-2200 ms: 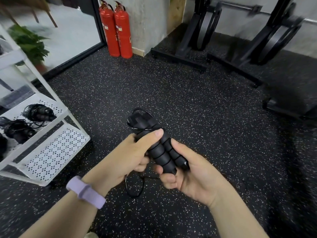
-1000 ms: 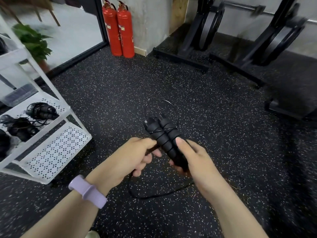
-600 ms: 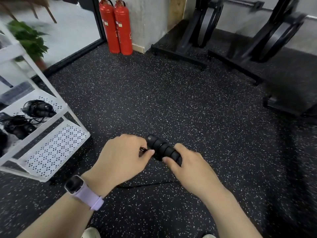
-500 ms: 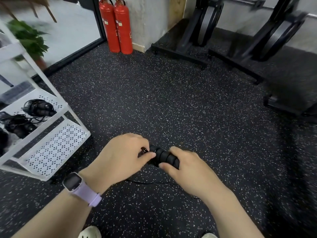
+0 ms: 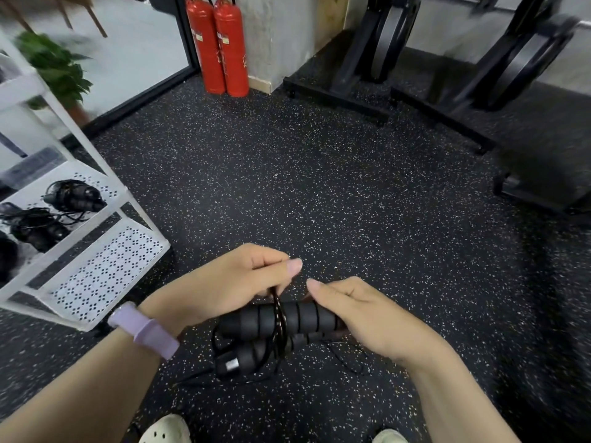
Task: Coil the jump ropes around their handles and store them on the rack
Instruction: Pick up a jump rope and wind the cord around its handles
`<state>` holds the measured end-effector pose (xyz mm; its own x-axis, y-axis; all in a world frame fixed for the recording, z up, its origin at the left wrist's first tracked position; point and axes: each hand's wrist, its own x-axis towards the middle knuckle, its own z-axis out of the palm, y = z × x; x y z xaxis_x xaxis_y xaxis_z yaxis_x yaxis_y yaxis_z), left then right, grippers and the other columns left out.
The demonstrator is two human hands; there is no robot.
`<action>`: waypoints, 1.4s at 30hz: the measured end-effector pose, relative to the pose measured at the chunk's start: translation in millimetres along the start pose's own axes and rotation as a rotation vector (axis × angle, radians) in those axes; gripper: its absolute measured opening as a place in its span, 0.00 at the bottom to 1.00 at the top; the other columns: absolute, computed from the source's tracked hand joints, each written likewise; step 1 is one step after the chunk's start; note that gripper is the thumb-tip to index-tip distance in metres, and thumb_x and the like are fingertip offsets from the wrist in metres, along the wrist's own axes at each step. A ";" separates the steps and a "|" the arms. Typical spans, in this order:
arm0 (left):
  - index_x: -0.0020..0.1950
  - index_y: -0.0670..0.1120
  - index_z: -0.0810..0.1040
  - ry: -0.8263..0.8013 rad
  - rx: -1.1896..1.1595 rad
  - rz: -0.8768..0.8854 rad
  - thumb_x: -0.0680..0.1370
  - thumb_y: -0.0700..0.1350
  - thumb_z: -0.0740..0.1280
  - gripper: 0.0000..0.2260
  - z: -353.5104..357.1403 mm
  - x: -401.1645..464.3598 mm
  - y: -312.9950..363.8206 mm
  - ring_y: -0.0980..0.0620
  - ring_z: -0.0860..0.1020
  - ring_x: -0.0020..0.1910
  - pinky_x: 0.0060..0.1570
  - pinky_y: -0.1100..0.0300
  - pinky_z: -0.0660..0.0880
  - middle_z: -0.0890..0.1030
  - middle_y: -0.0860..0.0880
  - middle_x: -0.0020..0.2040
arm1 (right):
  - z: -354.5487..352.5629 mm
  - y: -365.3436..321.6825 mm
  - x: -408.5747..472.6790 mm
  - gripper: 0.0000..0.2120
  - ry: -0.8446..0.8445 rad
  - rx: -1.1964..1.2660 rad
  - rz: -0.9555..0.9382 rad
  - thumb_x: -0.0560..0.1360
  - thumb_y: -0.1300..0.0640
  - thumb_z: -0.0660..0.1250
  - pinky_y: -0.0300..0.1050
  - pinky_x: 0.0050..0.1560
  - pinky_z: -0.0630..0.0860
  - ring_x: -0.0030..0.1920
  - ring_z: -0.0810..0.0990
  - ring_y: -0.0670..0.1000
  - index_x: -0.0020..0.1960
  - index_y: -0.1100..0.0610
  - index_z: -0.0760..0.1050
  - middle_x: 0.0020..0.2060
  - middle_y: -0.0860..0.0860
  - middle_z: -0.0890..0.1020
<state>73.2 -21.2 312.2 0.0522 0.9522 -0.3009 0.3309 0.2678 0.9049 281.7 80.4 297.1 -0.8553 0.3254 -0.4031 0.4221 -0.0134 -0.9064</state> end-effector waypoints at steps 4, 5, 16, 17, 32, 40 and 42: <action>0.37 0.51 0.79 0.003 -0.307 -0.036 0.75 0.63 0.66 0.17 0.5 4.2 8.0 0.52 0.66 0.33 0.34 0.64 0.67 0.70 0.43 0.41 | -0.6 -2.4 -0.4 0.23 0.026 0.250 -0.050 0.83 0.44 0.59 0.31 0.36 0.73 0.30 0.77 0.41 0.36 0.52 0.82 0.29 0.47 0.81; 0.38 0.50 0.79 0.007 -0.373 -0.048 0.75 0.61 0.67 0.15 1.4 5.7 10.1 0.53 0.68 0.33 0.34 0.63 0.67 0.71 0.42 0.42 | 0.0 -3.5 0.3 0.23 0.039 0.307 -0.060 0.83 0.45 0.60 0.32 0.35 0.73 0.29 0.76 0.42 0.37 0.55 0.82 0.28 0.48 0.80; 0.44 0.44 0.76 0.311 -0.322 -0.172 0.85 0.50 0.62 0.13 20.3 19.5 5.2 0.56 0.61 0.24 0.25 0.64 0.59 0.65 0.54 0.27 | -6.8 -15.1 9.0 0.33 0.094 0.907 -0.109 0.78 0.33 0.56 0.40 0.31 0.64 0.31 0.66 0.47 0.62 0.59 0.83 0.37 0.55 0.75; 0.43 0.49 0.78 0.365 -0.175 -0.184 0.85 0.53 0.61 0.15 22.3 16.4 5.0 0.56 0.63 0.25 0.26 0.62 0.60 0.67 0.57 0.27 | -7.1 -14.1 9.5 0.32 0.140 0.852 -0.107 0.79 0.35 0.56 0.41 0.33 0.63 0.32 0.66 0.47 0.63 0.59 0.82 0.37 0.55 0.75; 0.43 0.53 0.81 0.302 0.307 -0.186 0.83 0.55 0.63 0.13 28.6 6.3 -1.7 0.58 0.64 0.19 0.21 0.68 0.59 0.70 0.57 0.21 | 0.1 4.9 19.1 0.22 0.746 0.214 0.070 0.83 0.35 0.57 0.45 0.40 0.75 0.37 0.79 0.46 0.49 0.53 0.77 0.42 0.53 0.84; 0.37 0.57 0.77 0.505 0.875 -0.033 0.77 0.67 0.63 0.18 18.2 2.6 -5.8 0.58 0.74 0.30 0.30 0.63 0.67 0.75 0.57 0.29 | 5.5 8.8 16.8 0.18 0.605 -0.452 0.135 0.79 0.32 0.53 0.49 0.37 0.71 0.37 0.77 0.46 0.44 0.45 0.67 0.35 0.47 0.78; 0.38 0.58 0.79 0.512 0.925 0.018 0.74 0.71 0.62 0.19 15.0 2.5 -9.8 0.61 0.73 0.32 0.31 0.62 0.70 0.73 0.59 0.32 | 9.4 8.2 17.8 0.21 0.600 -0.542 0.127 0.81 0.32 0.47 0.51 0.41 0.73 0.40 0.77 0.47 0.46 0.45 0.69 0.38 0.45 0.78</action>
<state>84.2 -23.7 298.1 -0.2677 0.9611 0.0681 0.9345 0.2418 0.2612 267.1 77.1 281.4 -0.5501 0.8047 -0.2232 0.7226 0.3248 -0.6101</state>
